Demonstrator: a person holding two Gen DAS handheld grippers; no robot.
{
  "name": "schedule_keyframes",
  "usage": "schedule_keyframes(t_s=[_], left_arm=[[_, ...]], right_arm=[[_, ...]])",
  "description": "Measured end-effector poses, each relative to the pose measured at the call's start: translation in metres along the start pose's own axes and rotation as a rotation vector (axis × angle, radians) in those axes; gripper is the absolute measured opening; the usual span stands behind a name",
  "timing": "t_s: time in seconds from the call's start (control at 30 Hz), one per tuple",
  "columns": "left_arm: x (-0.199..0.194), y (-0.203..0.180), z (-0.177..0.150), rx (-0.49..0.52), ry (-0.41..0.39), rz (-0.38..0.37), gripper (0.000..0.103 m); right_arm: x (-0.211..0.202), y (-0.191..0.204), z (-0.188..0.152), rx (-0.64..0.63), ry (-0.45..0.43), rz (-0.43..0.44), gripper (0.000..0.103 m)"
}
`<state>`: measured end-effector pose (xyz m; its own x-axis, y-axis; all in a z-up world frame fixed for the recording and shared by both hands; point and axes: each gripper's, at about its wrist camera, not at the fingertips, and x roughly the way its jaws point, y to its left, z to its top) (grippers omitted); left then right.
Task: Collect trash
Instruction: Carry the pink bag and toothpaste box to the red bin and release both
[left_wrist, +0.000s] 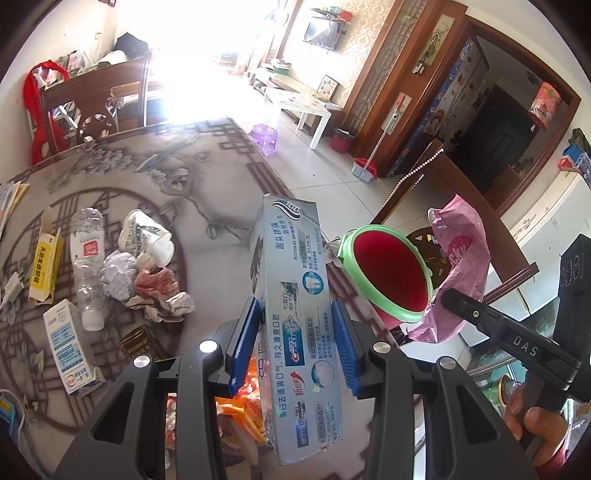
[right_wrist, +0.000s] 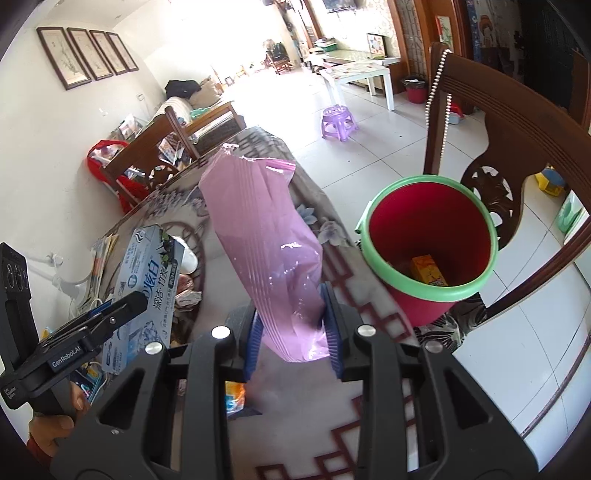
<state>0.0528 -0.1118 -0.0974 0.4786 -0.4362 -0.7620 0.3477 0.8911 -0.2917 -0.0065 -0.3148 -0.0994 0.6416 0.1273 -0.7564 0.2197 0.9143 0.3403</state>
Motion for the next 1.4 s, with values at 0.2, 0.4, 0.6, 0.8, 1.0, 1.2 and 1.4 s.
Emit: schedule_keyframes(t_s=[0.2, 0.4, 0.6, 0.8, 1.0, 1.2, 1.4], left_arm=[[0.018, -0.019, 0.010, 0.014, 0.008, -0.020, 0.038], [0.038, -0.037, 0.024, 0.013, 0.016, -0.048, 0.038], [0.061, -0.054, 0.037, 0.006, 0.029, -0.054, 0.038], [0.080, -0.067, 0.047, -0.002, 0.048, -0.043, 0.038], [0.100, -0.084, 0.053, 0.002, 0.078, -0.036, 0.038], [0.120, -0.108, 0.059, 0.054, 0.095, -0.063, 0.038], [0.151, -0.136, 0.063, 0.095, 0.139, -0.107, 0.038]], right_arm=[[0.004, -0.028, 0.011, 0.025, 0.006, -0.036, 0.030], [0.012, -0.062, 0.024, 0.051, 0.031, -0.097, 0.030], [0.029, -0.097, 0.038, 0.074, 0.070, -0.149, 0.030], [0.047, -0.125, 0.056, 0.093, 0.090, -0.172, 0.030], [0.058, -0.144, 0.073, 0.089, 0.097, -0.182, 0.030], [0.062, -0.165, 0.080, 0.108, 0.110, -0.203, 0.077], [0.042, -0.186, 0.079, 0.157, 0.076, -0.221, 0.077]])
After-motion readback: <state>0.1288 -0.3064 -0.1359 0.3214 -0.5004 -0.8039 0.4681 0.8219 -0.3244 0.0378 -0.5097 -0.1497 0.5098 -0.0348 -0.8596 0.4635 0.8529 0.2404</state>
